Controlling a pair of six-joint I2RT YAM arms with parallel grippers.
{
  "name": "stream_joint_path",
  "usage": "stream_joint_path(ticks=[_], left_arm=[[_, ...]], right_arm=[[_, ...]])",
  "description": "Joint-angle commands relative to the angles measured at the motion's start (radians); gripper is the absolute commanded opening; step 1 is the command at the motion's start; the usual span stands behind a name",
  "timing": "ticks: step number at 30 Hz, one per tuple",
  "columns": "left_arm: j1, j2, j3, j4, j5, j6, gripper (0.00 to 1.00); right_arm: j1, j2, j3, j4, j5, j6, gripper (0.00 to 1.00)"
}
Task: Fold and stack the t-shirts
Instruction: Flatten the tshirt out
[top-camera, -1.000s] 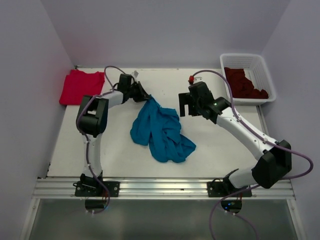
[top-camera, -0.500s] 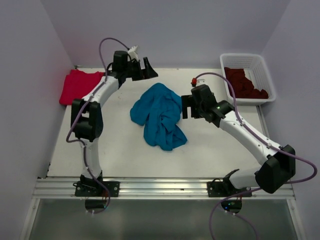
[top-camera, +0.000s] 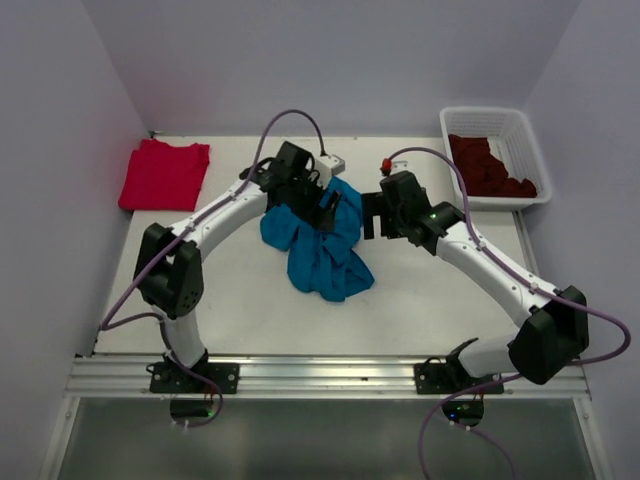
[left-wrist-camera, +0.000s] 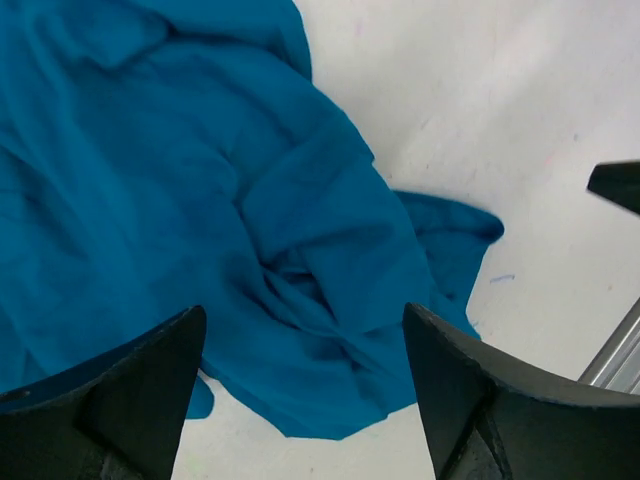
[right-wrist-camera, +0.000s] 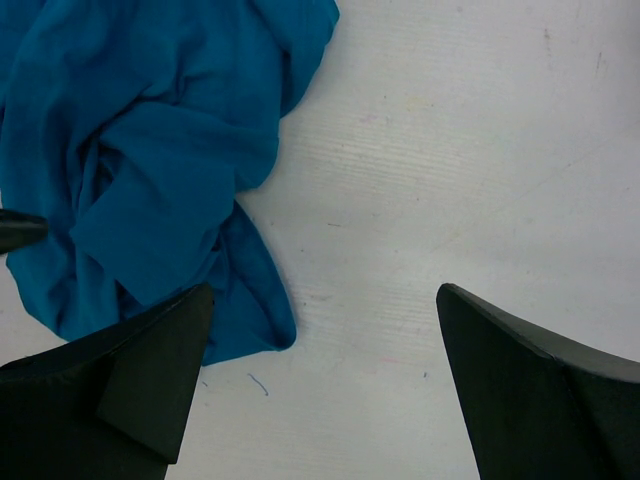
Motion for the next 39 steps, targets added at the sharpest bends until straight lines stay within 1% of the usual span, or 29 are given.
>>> stream_joint_path(ticks=[1, 3, 4, 7, 12, 13, 15, 16, 17, 20, 21, 23, 26, 27, 28, 29, 32, 34, 35, 38, 39], left_arm=[[-0.066, 0.041, -0.005, -0.108, -0.070, 0.114, 0.83], [-0.124, 0.060, -0.007, -0.124, -0.113, 0.135, 0.82], [-0.141, 0.077, -0.008, -0.124, -0.168, 0.136, 0.82], [-0.167, 0.121, -0.008, -0.122, -0.253, 0.134, 0.82], [-0.189, 0.152, -0.011, -0.090, -0.261, 0.140, 0.82], [-0.192, 0.158, -0.010, -0.085, -0.280, 0.140, 0.81], [-0.195, 0.163, -0.011, -0.073, -0.297, 0.140, 0.76], [-0.195, 0.166, -0.013, -0.067, -0.317, 0.137, 0.73], [-0.195, 0.167, -0.016, -0.059, -0.326, 0.134, 0.59], [-0.195, 0.160, -0.007, -0.043, -0.360, 0.113, 0.32], [-0.197, 0.151, -0.005, -0.027, -0.365, 0.096, 0.19], [-0.195, 0.097, -0.008, -0.007, -0.402, 0.071, 0.13], [-0.195, -0.018, -0.008, 0.042, -0.475, 0.019, 0.12], [-0.194, -0.050, -0.008, 0.068, -0.501, -0.019, 0.16], [-0.194, -0.120, -0.013, 0.085, -0.564, -0.038, 0.17], [-0.192, -0.156, -0.026, 0.105, -0.599, -0.053, 0.18], [-0.169, -0.294, -0.072, 0.175, -0.734, -0.162, 0.33], [-0.139, -0.378, -0.101, 0.186, -0.802, -0.215, 0.34], [-0.119, -0.400, -0.134, 0.183, -0.816, -0.272, 0.34], [0.019, -0.432, -0.198, 0.136, -0.797, -0.346, 0.33], [0.038, -0.426, -0.212, 0.116, -0.800, -0.357, 0.31]], right_arm=[[0.003, -0.032, -0.004, 0.022, 0.012, 0.012, 0.99], [0.001, -0.053, -0.013, 0.017, 0.022, 0.013, 0.99], [0.001, -0.058, -0.016, 0.014, 0.024, 0.009, 0.99], [0.001, -0.081, -0.024, 0.011, 0.029, 0.009, 0.99], [0.001, -0.095, -0.028, 0.008, 0.033, 0.005, 0.99], [0.003, -0.096, -0.028, 0.005, 0.033, 0.005, 0.99], [0.003, -0.099, -0.028, 0.006, 0.033, 0.004, 0.99], [0.003, -0.102, -0.028, 0.005, 0.033, 0.004, 0.99], [0.003, -0.102, -0.030, 0.006, 0.033, 0.004, 0.99], [0.001, -0.107, -0.030, 0.005, 0.033, 0.002, 0.99], [0.003, -0.108, -0.032, 0.002, 0.035, -0.001, 0.99], [0.003, -0.113, -0.036, 0.002, 0.038, -0.001, 0.99], [0.001, -0.113, -0.042, 0.003, 0.035, 0.001, 0.99], [0.001, -0.113, -0.045, 0.006, 0.035, 0.001, 0.99], [0.003, -0.113, -0.047, 0.006, 0.035, 0.001, 0.99], [0.003, -0.111, -0.048, 0.008, 0.033, 0.002, 0.99], [0.001, -0.104, -0.051, 0.014, 0.029, 0.001, 0.99], [0.003, -0.098, -0.056, 0.021, 0.023, 0.005, 0.99], [0.001, -0.096, -0.056, 0.023, 0.018, 0.005, 0.99], [0.003, -0.088, -0.059, 0.032, 0.016, 0.007, 0.99], [0.003, -0.087, -0.059, 0.035, 0.015, 0.007, 0.99]])
